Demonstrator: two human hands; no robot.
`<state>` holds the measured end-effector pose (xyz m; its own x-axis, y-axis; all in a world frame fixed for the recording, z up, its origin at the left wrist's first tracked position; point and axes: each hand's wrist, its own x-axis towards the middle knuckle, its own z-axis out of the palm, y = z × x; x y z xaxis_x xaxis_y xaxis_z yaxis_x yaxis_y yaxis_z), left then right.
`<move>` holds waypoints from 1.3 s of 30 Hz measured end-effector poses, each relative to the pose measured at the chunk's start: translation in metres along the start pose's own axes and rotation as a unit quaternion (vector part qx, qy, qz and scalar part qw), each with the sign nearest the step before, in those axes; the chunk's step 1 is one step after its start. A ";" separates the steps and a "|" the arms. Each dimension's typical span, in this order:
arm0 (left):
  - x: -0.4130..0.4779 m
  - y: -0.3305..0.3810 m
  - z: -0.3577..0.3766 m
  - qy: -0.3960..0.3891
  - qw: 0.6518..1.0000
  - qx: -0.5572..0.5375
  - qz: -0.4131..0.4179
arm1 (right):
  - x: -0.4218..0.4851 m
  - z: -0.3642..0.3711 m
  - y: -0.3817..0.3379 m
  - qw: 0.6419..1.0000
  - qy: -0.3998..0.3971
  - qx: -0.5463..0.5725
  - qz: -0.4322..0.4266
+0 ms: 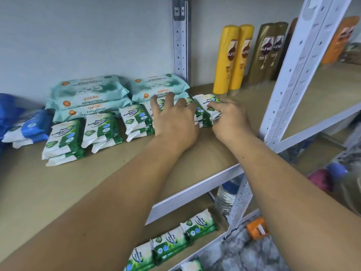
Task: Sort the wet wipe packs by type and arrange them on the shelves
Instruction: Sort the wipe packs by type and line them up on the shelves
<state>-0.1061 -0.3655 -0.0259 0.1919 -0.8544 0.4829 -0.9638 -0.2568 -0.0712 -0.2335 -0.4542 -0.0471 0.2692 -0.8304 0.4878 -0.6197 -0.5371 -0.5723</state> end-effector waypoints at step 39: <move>-0.215 -0.043 -0.119 -0.078 0.848 -0.510 -0.120 | -0.190 -0.072 -0.073 0.982 -0.090 -0.106 -0.129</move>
<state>-0.1280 -0.1169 -0.0229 0.3512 -0.9028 0.2484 -0.5366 0.0234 0.8435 -0.2924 -0.2467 -0.0504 0.5516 -0.6931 0.4640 -0.6479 -0.7064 -0.2849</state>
